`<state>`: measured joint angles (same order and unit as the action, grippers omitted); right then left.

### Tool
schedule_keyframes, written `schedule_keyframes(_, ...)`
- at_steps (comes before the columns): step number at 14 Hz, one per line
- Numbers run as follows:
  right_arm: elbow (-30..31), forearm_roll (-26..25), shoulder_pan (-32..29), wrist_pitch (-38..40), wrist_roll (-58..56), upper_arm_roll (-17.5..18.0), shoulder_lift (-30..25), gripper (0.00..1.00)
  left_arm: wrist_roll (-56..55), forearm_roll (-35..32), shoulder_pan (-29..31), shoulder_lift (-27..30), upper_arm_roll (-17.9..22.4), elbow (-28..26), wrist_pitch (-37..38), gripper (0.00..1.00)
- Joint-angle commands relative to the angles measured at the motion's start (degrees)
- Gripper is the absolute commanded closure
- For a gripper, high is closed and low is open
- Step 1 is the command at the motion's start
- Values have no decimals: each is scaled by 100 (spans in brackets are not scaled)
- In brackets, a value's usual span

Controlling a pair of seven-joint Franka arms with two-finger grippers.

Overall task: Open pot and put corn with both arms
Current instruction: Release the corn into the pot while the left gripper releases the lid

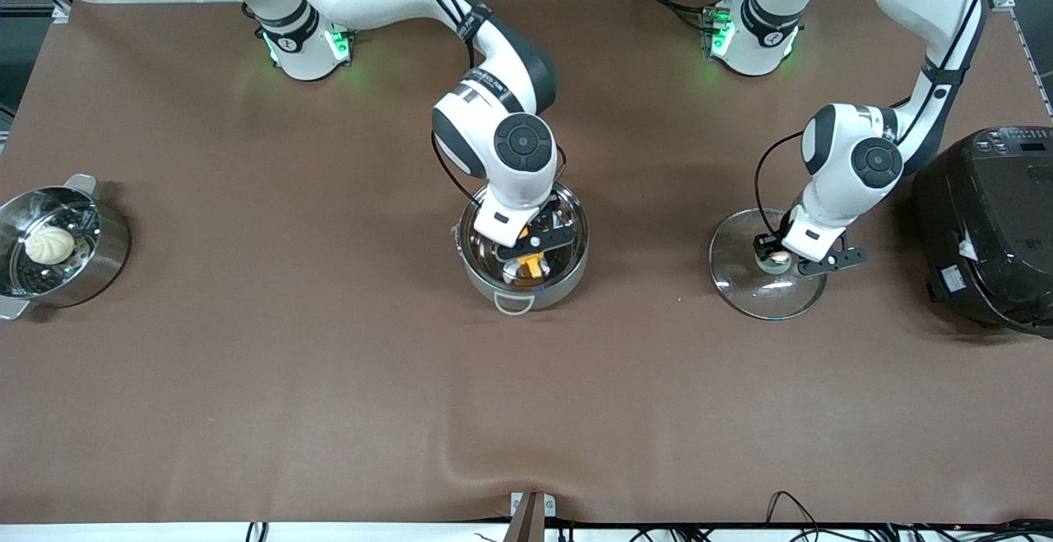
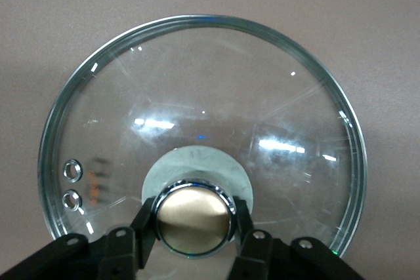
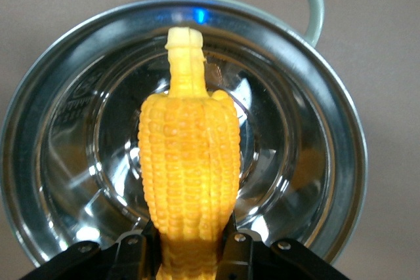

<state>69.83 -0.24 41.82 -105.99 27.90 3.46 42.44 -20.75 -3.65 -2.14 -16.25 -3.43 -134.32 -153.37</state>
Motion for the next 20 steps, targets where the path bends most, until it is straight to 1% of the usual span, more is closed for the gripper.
schedule_keyframes(1, -207, -160, 28, -36, 48, -20, 151, 100, 54, -128, 38, 16, -44, 98, -115, 0)
schedule_keyframes(4, -198, -169, 11, -70, -48, -20, 168, 100, 10, -128, 47, 507, -53, 221, 34, 0)
schedule_keyframes(5, -189, -169, 11, -88, -48, -20, 168, 93, 10, -128, 38, 657, -53, 361, 348, 0)
schedule_keyframes(7, -163, -169, 19, -88, -5, -20, 159, 0, 10, -128, 38, 755, -53, 1062, 1435, 0)
schedule_keyframes(9, -163, -143, 20, -80, 31, -20, 133, 0, 18, -110, -6, 746, -105, 1844, 2552, 0)
schedule_keyframes(11, -163, -90, -59, -27, 188, -12, 46, 0, 27, -58, -6, 816, -193, 2364, 3239, 0)
schedule_keyframes(12, -154, -73, -129, 8, 276, -20, -7, 0, 27, -57, -6, 852, -298, 2706, 3686, 0)
schedule_keyframes(13, -163, -73, -252, 287, 294, -12, -103, 0, 36, -57, 12, 843, -394, 3109, 4213, 0)
schedule_keyframes(15, -154, -73, -541, 841, 251, -12, -375, 0, 36, -57, 12, 843, -413, 3770, 5058, 0)
schedule_keyframes(17, 20, -73, -902, 1159, 6, -3, -788, 0, 36, -57, -6, 843, -413, 4359, 5587, 0)
schedule_keyframes(18, 204, -73, -1103, 1186, -387, -3, -1007, 0, 53, -66, -6, 834, -413, 4527, 5746, 0)
schedule_keyframes(20, 748, -64, -1613, 1186, -1170, -3, -1482, 0, 341, -127, -6, 861, -439, 4607, 5923, 0)
